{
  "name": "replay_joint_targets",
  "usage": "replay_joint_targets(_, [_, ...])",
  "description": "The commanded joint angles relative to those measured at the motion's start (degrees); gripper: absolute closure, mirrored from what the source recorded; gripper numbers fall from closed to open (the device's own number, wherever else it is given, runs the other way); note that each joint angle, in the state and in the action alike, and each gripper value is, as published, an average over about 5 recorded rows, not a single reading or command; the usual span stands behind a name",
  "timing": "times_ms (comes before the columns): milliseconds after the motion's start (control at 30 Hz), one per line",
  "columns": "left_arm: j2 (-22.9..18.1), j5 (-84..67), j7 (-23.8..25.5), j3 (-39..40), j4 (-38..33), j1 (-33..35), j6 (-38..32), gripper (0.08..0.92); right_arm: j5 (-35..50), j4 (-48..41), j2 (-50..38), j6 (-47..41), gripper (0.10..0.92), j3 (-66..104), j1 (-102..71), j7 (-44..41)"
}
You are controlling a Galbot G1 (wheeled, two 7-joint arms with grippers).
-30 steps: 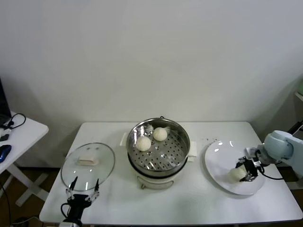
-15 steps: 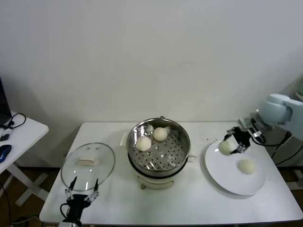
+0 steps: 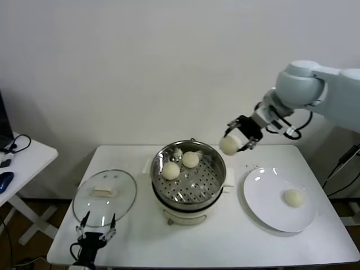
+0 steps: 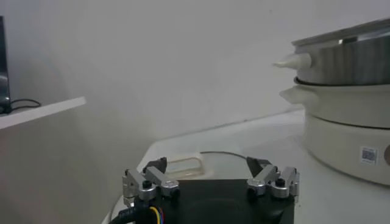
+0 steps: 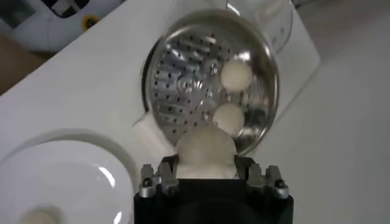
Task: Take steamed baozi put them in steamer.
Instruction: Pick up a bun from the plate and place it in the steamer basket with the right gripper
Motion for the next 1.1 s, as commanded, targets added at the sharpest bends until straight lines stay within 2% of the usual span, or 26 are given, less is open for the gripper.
replay_joint_targets(33, [-0.03,-0.04,-0.02,-0.05,-0.01,0.05,-0.03,0.177,-5.74,7.30,8.79,5.25,0.381,3.26,-3.21,2.11])
replay_joint_targets(633, [-0.12,-0.35,-0.08,-0.61,0.16,-0.01,-0.22,0.177,-21.87,-0.86,16.06,5.89,0.372,3.16,-20.84,3.08])
replay_joint_targets(1100, [-0.20,-0.44,-0.15,-0.73,0.36,-0.35,-0.23,0.177,-22.61,-4.63,17.80,5.02,0.369,3.01,-26.25,4.00])
